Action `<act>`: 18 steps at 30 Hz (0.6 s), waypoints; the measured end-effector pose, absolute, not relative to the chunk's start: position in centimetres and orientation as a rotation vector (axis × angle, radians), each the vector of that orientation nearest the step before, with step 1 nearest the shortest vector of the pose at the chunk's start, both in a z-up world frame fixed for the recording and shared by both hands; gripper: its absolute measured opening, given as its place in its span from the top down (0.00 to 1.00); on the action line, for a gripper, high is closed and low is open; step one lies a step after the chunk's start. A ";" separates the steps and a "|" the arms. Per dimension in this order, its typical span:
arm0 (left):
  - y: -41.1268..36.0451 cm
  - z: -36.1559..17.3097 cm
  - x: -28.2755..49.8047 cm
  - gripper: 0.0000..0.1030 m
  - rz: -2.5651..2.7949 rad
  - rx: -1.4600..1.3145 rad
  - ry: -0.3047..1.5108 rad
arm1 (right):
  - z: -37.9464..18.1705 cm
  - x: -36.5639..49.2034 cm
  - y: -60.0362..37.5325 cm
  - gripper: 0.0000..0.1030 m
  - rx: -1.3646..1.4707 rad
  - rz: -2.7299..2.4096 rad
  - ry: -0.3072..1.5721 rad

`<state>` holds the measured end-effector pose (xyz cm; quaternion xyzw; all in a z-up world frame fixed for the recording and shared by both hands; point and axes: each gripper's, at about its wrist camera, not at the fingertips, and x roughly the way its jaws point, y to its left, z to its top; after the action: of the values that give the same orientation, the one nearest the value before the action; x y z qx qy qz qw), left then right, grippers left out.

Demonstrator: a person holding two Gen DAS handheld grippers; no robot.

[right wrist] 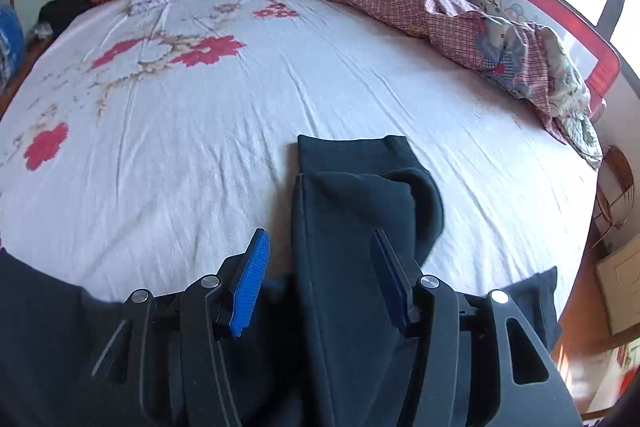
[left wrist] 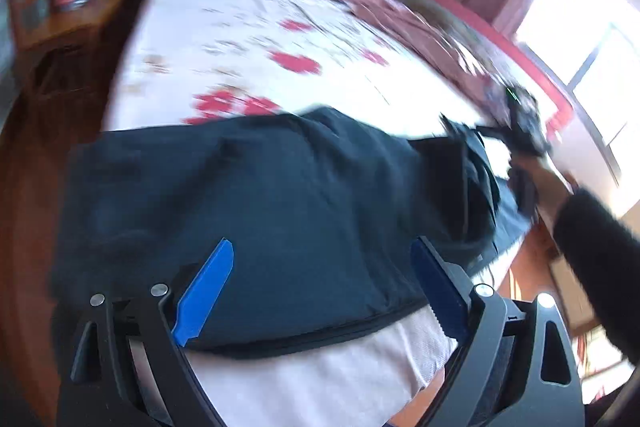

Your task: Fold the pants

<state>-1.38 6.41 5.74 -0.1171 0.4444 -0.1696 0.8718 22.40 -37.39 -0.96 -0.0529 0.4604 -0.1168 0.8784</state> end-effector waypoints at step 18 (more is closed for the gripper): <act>1.6 0.2 -0.7 0.13 -0.498 0.090 1.071 | 5.7 11.6 -54.1 0.94 0.513 -0.260 0.792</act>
<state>-0.73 1.64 0.19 0.0424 0.5048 -0.2347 0.8296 11.57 -54.11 5.70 0.2462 0.3804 -0.1250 0.8826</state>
